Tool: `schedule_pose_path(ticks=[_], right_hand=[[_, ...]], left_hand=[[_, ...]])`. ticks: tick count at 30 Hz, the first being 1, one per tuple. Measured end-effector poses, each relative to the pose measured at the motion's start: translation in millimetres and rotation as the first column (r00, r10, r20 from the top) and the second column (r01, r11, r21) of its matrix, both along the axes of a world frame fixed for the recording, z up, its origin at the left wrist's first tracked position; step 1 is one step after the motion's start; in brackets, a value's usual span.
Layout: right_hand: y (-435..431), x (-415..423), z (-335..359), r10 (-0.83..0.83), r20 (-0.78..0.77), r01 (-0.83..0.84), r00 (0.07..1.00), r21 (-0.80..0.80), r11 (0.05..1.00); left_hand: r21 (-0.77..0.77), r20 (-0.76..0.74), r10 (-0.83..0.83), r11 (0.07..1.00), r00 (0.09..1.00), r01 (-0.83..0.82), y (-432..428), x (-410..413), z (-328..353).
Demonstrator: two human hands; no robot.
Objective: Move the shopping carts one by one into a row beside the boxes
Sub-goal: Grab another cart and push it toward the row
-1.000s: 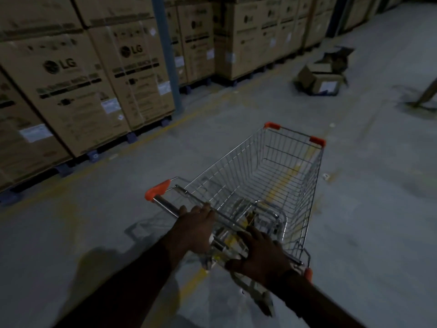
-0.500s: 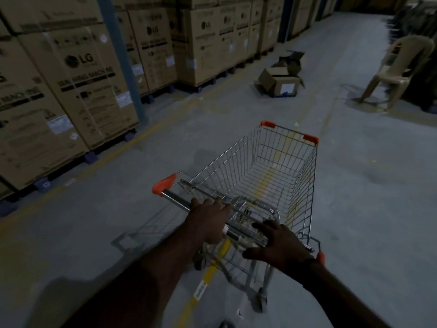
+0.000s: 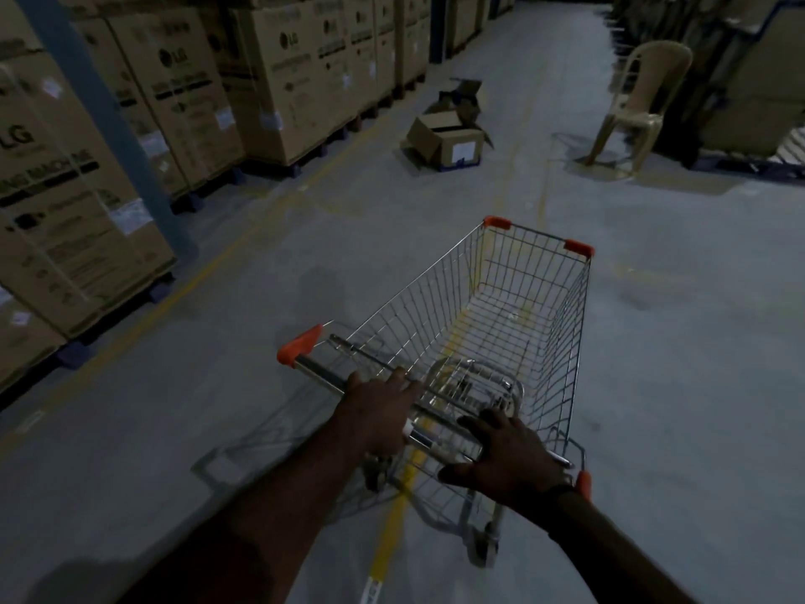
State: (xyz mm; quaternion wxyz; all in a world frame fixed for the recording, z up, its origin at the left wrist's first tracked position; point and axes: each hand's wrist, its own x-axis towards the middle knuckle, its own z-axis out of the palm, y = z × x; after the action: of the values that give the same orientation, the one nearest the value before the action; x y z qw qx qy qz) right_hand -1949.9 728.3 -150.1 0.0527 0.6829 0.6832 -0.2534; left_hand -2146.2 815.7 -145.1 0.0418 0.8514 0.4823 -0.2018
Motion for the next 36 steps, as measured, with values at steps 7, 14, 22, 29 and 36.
schedule_pose_path(ticks=[7, 14, 22, 29, 36], right_hand=[[65.9, 9.5, 4.6, -0.164, -0.008, 0.165, 0.986, 0.032, 0.986], [121.9, 1.1, 15.5, -0.361, 0.073, 0.36, 0.93, 0.019, 0.933], [173.9, 4.1, 10.3, -0.522, 0.057, 0.52, 0.851, 0.05, 0.853], [244.0, 38.6, 2.5, -0.654, 0.028, 0.647, 0.756, 0.114, 0.754], [321.6, 92.2, -4.8, -0.704, 0.052, 0.692, 0.708, 0.151, 0.706]], left_hand=[[0.053, 0.045, -0.162, 0.986, 0.986, 0.16, 93.6, 20.1, -10.0], [0.046, 0.066, -0.34, 0.94, 0.938, 0.338, 183.4, 42.0, -11.8], [0.043, 0.08, -0.501, 0.866, 0.862, 0.499, 263.3, 73.8, -12.1], [0.008, 0.09, -0.628, 0.777, 0.773, 0.63, 352.5, 135.4, -0.3], [-0.392, 0.452, -0.397, 0.716, 0.799, 0.577, 467.2, 212.5, 37.5]])
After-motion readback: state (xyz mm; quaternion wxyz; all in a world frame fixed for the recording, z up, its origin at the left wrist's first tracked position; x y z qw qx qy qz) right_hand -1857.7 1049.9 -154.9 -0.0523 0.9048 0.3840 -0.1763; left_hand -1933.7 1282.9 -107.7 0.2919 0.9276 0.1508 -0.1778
